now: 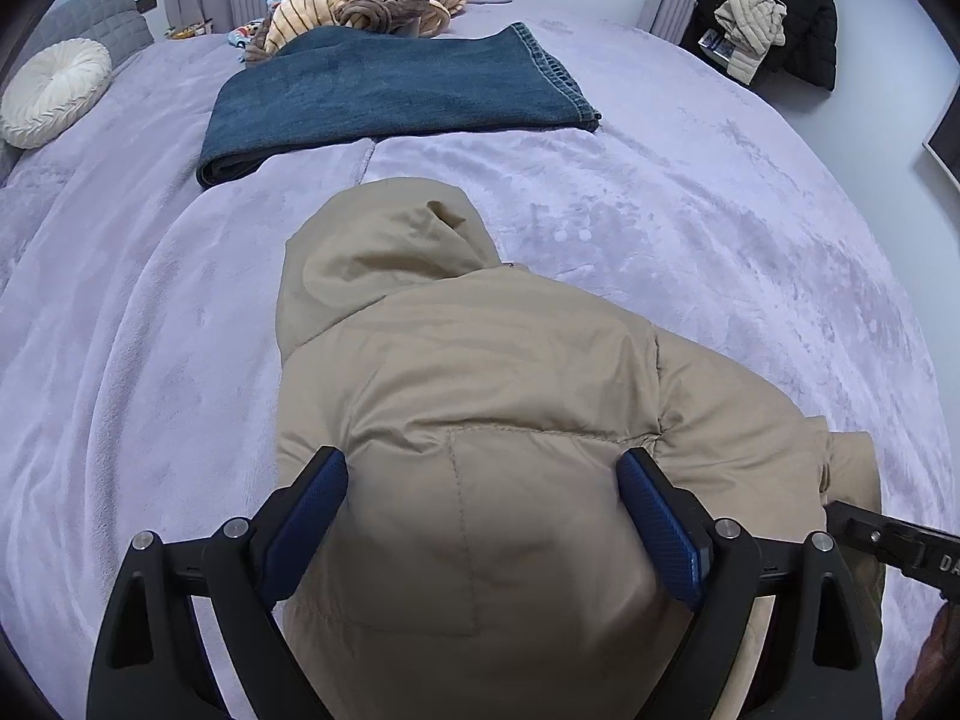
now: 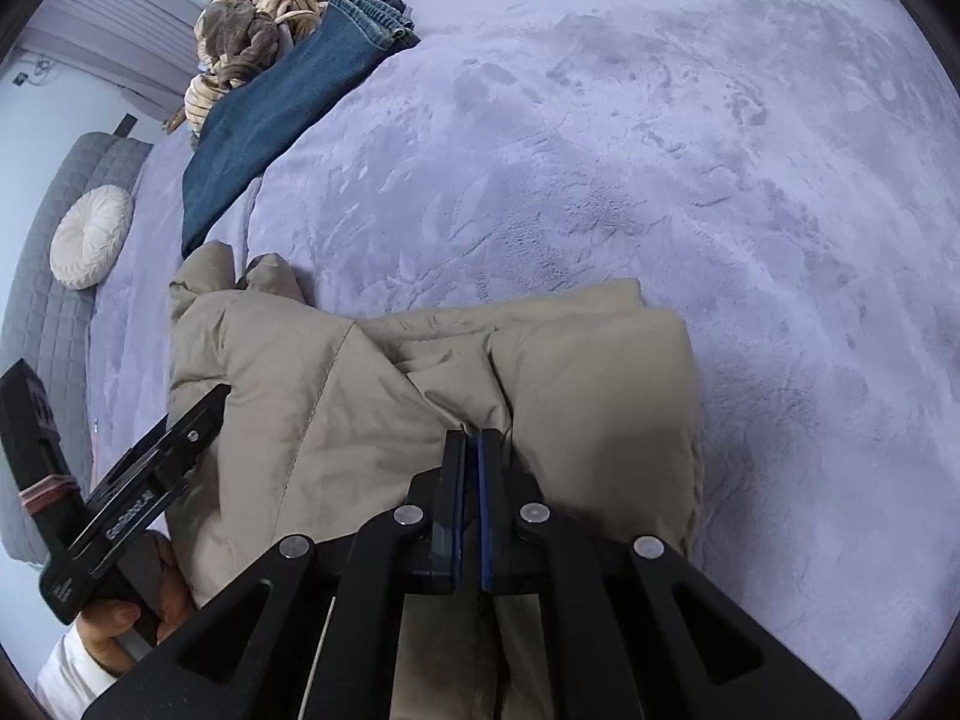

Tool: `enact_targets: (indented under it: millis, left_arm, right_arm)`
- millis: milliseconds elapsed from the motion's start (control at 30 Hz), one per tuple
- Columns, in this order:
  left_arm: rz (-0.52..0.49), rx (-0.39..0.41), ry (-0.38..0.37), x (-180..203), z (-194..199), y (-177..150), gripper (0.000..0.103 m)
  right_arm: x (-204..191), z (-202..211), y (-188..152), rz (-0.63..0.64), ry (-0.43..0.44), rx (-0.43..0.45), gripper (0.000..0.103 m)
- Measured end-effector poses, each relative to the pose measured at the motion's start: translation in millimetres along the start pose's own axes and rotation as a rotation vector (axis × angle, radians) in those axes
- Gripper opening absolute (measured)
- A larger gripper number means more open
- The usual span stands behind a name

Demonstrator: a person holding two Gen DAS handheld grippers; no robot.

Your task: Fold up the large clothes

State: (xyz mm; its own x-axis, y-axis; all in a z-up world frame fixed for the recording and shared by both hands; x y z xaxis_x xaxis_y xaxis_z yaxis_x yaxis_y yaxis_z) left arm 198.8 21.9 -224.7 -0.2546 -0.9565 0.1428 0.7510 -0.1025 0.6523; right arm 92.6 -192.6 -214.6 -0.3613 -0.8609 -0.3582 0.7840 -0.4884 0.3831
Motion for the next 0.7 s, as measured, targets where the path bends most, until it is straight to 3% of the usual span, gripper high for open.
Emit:
enact_targets:
  millis: [233,400,567,700]
  left_arm:
    - [0.002,-0.022,-0.004,-13.6,42.3,-4.2,0.092]
    - [-0.012,-0.063,-0.007,-25.6,82.5,-34.8,0.092]
    - [0.008,-0.151,-0.012,-30.8,97.8,-79.6,0.094]
    - [0.054,-0.195,-0.026,-33.0,103.1,-94.3,0.094]
  right_arm:
    - [-19.8,54.3,-25.2,0.066,0.025,-0.001,0.006]
    - [-33.4,86.4,-55.9,0.1,0.057,-0.008,0.006]
    - [-29.5,87.2,-93.8,0.11,0.021,-0.073,0.006]
    - [-12.1,77.2,-114.1,0.076,-0.042,-0.119,0.006]
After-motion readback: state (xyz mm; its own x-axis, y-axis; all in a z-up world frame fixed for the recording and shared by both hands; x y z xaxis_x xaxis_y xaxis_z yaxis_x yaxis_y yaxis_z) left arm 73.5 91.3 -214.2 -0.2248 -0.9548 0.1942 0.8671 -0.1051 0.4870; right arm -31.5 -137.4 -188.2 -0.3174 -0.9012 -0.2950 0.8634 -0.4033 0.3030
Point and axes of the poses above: each gripper's, at about its wrist camera, not at the fingertips, and z roughly against the way its jaws point, x to its right, y to its top, the point moved 5 cm from there along -z, roughly the way its jaws point, and after that the axes turned 14 degrees about x, right-handed, at the moved point
